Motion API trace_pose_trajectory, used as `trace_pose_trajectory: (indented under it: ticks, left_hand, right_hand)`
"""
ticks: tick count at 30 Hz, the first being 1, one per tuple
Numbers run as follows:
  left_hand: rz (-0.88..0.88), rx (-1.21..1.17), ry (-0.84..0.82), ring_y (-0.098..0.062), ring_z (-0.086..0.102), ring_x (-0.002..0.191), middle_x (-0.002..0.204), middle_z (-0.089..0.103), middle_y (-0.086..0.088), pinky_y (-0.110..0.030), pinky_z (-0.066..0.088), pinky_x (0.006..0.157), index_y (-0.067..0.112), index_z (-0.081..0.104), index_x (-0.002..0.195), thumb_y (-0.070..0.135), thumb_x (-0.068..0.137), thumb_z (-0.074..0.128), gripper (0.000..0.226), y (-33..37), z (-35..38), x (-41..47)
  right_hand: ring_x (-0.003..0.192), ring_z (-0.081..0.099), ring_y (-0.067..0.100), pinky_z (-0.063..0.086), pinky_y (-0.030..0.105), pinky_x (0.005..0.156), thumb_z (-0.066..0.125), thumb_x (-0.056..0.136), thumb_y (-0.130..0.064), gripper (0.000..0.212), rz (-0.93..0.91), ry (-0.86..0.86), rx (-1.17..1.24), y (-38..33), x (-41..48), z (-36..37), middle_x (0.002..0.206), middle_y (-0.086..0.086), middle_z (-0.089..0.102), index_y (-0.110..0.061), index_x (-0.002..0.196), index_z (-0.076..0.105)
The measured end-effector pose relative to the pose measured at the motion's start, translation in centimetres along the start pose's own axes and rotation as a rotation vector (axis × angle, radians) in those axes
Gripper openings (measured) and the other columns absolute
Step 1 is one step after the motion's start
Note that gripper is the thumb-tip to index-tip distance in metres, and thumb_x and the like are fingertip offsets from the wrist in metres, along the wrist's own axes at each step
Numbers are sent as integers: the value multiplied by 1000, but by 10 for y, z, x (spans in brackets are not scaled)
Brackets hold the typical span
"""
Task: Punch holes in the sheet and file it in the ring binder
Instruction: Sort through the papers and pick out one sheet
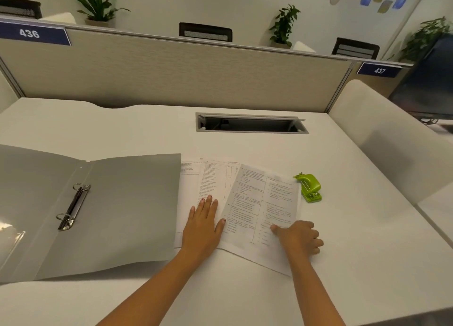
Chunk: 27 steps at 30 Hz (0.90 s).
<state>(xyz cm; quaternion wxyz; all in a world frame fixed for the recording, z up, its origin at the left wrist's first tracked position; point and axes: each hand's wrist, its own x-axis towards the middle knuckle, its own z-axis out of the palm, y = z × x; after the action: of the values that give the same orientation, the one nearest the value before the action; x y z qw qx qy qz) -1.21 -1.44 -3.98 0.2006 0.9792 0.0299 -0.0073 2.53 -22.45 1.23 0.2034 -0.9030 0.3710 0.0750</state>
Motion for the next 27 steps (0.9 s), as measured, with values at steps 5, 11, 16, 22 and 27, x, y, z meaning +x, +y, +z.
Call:
trace_pose_trajectory:
  ticks: [5, 11, 16, 22, 27]
  left_hand:
    - [-12, -52, -10, -16, -7, 148, 161, -6, 3, -31, -13, 114, 21, 0, 152, 54, 93, 7, 68, 0, 4, 1]
    - [-18, -126, -66, -13, -13, 147, 159, -13, 5, -32, -13, 117, 22, -7, 151, 47, 101, 16, 61, -4, 1, 1]
    - [-133, -430, -148, -14, -12, 147, 161, -12, 3, -34, -11, 117, 21, -6, 152, 42, 102, 22, 60, 6, -18, 9]
    - [-385, -1309, -337, -18, 42, 134, 147, 44, 4, -44, 26, 117, 23, 42, 140, 54, 95, 41, 55, 0, -70, 22]
    - [-405, -1617, -363, -29, 65, 109, 119, 68, -12, -44, 53, 91, 12, 59, 122, 28, 98, 46, 32, -4, -116, 26]
  right_hand:
    - [116, 51, 37, 44, 46, 97, 74, 79, -41, 58, -96, -24, 91, 1, 1, -1, 125, 18, 52, -7, 122, 54]
    - [101, 61, 36, 52, 44, 82, 55, 96, -23, 26, -248, 55, 361, 1, -10, -7, 117, 15, 62, -6, 116, 57]
    - [82, 59, 26, 51, 33, 70, 53, 97, -17, 18, -387, 105, 546, -3, -15, -21, 105, 12, 68, -7, 108, 63]
    - [90, 68, 25, 55, 37, 78, 62, 92, -21, 13, -367, -199, 813, -12, -10, -35, 102, 2, 71, -16, 103, 66]
    - [91, 72, 24, 58, 41, 82, 65, 90, -18, 13, -344, -478, 916, -24, -13, -44, 99, 0, 75, -16, 102, 69]
